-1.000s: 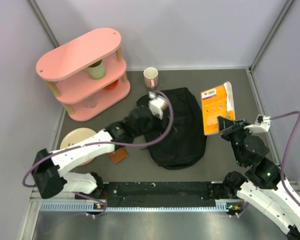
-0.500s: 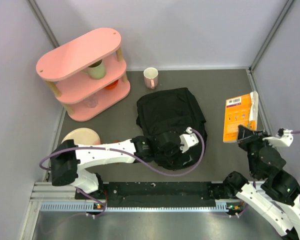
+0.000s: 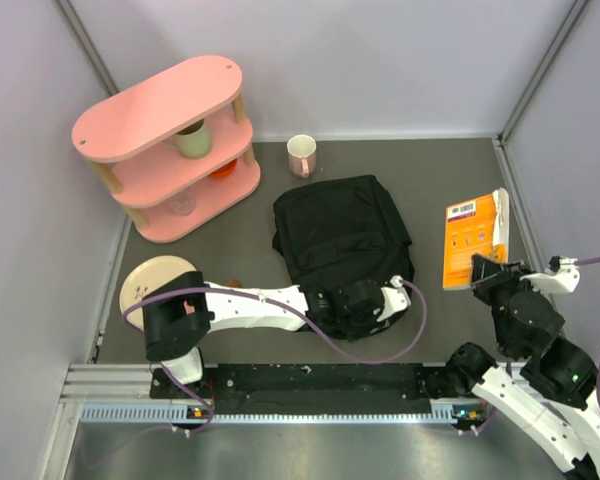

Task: Pack the student bag
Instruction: Place the book in the student bag.

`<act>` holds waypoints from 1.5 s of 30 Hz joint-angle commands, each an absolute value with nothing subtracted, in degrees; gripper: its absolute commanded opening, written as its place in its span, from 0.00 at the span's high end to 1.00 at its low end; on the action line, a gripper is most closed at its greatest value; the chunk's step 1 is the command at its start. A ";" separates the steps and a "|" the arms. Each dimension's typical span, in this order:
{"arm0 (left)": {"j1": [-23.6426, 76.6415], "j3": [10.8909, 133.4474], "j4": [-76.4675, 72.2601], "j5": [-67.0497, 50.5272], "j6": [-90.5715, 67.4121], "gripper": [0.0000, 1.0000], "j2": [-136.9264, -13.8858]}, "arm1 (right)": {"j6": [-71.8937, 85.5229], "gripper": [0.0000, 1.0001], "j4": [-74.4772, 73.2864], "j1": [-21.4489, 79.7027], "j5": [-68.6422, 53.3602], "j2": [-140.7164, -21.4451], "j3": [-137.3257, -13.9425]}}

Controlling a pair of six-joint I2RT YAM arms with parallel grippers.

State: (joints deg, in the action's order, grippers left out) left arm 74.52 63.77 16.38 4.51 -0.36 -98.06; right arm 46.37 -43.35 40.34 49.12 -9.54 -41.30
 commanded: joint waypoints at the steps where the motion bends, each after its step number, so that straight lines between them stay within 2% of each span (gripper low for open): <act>1: 74.79 66.27 13.10 13.35 -2.02 0.58 -96.95 | 47.63 1.00 -42.10 40.25 48.25 -9.58 -42.28; 2: 74.79 66.10 12.75 14.58 -2.20 0.66 -95.46 | 47.81 1.00 -42.27 40.43 47.99 -9.32 -42.28; 3: 74.79 66.01 12.48 15.72 -2.20 0.83 -94.49 | 48.07 1.00 -42.54 40.26 47.64 -9.06 -42.28; 6: 74.71 64.52 9.24 20.73 -2.73 1.00 -90.10 | 49.22 1.00 -44.20 40.25 46.94 -8.26 -42.01; 10: 74.27 65.30 8.52 25.92 -2.02 1.00 -87.10 | 51.68 1.00 -46.67 40.25 45.18 -6.68 -41.40; 16: 70.32 75.31 12.65 34.45 -2.02 1.00 -86.31 | 53.52 0.99 -48.51 40.25 39.47 -3.08 -39.03; 20: 67.33 83.82 13.54 34.54 -3.16 1.00 -86.31 | 60.71 1.00 -51.15 40.25 35.08 2.36 -36.30; 28: 67.50 87.81 13.45 33.14 -5.45 1.00 -85.70 | 71.70 1.00 -52.22 40.34 21.02 3.96 -32.44; 32: 67.50 87.28 13.45 31.21 -6.33 1.00 -85.61 | 74.61 1.00 -41.86 40.25 9.70 3.78 -26.56; 35: 67.85 86.75 12.75 29.62 -6.68 1.00 -84.99 | 77.25 1.00 -34.30 40.25 7.13 3.08 -20.41; 45: 68.64 85.61 11.43 25.31 -6.94 1.00 -83.06 | 81.38 1.00 -4.67 40.25 9.22 -10.36 -13.36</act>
State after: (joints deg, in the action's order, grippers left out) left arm 67.92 84.68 18.50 27.27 -5.98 -88.03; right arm 78.06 -26.13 40.34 8.62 -6.22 -13.50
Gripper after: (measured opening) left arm 0.016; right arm 0.145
